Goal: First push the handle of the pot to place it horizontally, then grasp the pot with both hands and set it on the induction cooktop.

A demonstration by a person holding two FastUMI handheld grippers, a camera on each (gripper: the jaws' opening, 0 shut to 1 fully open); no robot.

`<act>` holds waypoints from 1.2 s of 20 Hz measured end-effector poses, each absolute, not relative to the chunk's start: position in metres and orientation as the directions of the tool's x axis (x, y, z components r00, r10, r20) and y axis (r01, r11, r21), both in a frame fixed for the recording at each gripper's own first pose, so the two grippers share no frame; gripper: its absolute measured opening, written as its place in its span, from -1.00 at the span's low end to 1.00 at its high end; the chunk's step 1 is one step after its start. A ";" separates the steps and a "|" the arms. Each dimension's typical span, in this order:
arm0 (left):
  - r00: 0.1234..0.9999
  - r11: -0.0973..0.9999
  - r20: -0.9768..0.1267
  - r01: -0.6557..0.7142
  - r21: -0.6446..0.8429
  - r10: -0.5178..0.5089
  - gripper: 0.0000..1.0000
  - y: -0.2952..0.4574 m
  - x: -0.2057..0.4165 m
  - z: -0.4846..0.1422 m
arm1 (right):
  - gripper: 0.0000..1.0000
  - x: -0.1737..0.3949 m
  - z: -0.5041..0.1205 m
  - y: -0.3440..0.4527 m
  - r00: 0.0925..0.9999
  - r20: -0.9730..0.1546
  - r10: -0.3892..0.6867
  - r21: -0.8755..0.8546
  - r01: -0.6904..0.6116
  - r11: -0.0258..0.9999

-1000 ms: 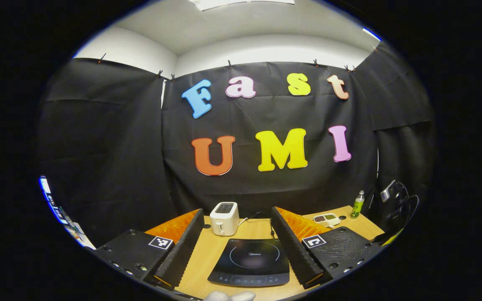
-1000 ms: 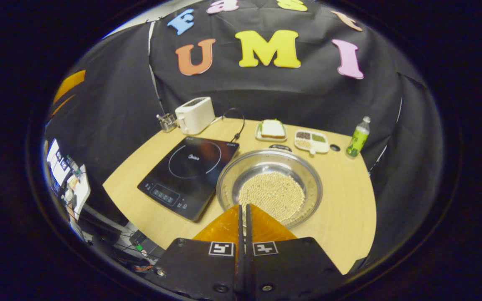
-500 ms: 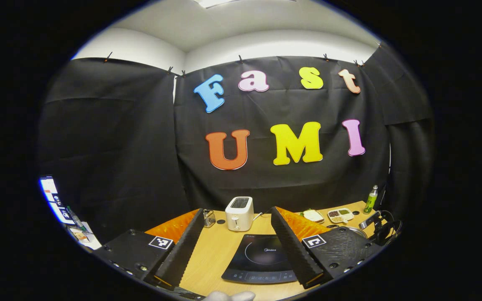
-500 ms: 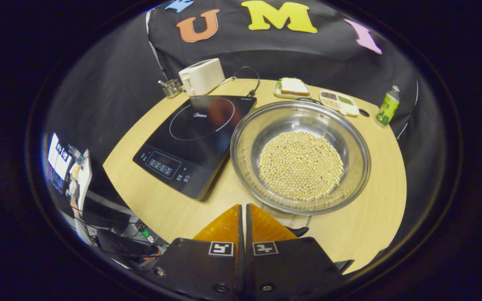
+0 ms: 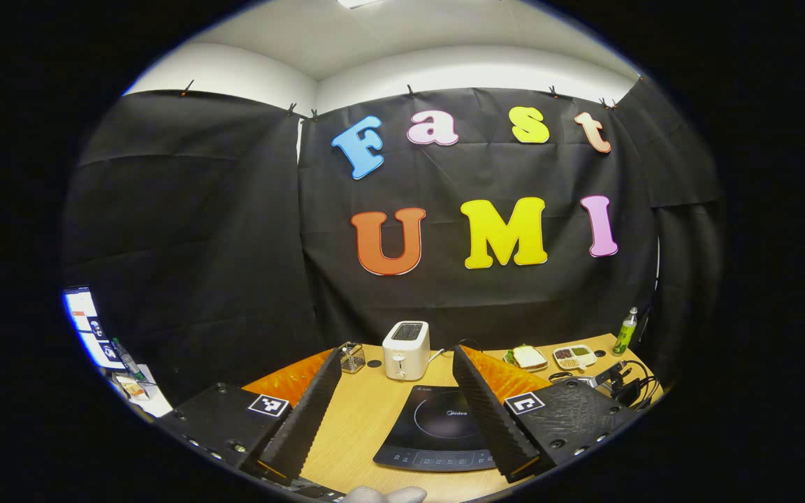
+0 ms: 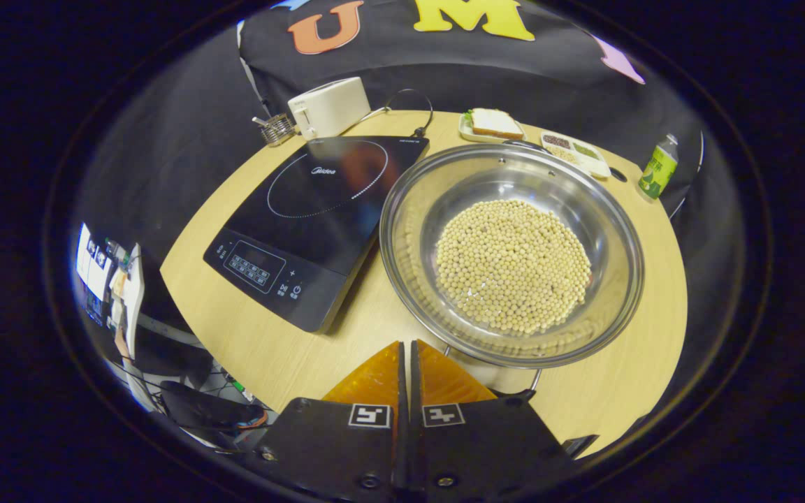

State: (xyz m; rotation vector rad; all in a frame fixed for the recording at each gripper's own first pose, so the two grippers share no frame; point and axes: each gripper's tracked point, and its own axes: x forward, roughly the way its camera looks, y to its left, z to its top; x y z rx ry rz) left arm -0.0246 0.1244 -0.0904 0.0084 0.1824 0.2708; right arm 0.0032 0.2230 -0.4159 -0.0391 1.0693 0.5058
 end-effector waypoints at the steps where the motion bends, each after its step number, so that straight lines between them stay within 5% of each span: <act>1: 0.947 0.964 -0.180 -0.265 0.032 0.266 0.92 0.124 -0.024 -0.092 | -0.93 0.003 -0.417 0.222 0.380 -0.847 0.372 0.203 -0.415 0.887; 24: 0.966 0.982 -0.180 -0.187 0.019 0.187 0.92 0.087 -0.005 -0.091 | -0.92 -0.007 -0.438 0.118 0.417 -0.872 0.255 0.143 -0.281 0.949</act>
